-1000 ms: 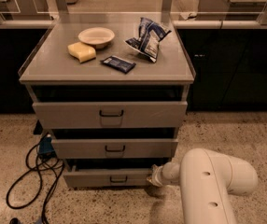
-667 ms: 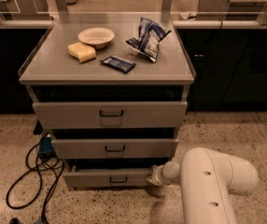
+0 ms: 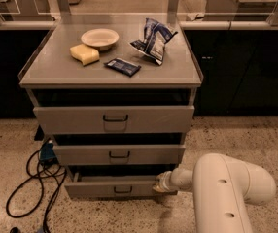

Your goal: Open bottom drawer

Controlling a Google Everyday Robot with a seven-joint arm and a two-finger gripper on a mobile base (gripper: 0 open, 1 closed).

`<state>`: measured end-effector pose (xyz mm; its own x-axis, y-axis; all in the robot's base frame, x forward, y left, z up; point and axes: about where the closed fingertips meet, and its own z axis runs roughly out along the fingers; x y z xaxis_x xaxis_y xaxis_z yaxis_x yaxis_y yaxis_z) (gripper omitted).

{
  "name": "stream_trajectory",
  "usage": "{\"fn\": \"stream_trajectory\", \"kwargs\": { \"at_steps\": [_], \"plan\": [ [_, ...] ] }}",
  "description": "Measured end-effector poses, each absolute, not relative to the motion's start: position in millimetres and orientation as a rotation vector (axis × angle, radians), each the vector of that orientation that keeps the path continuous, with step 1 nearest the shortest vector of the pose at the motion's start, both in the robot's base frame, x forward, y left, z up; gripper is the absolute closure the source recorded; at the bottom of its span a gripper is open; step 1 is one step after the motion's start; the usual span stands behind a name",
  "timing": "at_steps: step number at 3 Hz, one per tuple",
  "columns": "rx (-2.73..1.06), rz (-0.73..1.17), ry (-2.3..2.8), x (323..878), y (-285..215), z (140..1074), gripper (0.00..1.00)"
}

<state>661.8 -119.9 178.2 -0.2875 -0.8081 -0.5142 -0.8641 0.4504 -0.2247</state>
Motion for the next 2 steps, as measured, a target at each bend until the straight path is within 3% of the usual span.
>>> {"fn": "stream_trajectory", "kwargs": {
  "at_steps": [2],
  "plan": [
    [-1.402,0.116,2.112,657.7,-122.8,181.2,1.00]
  ]
}}
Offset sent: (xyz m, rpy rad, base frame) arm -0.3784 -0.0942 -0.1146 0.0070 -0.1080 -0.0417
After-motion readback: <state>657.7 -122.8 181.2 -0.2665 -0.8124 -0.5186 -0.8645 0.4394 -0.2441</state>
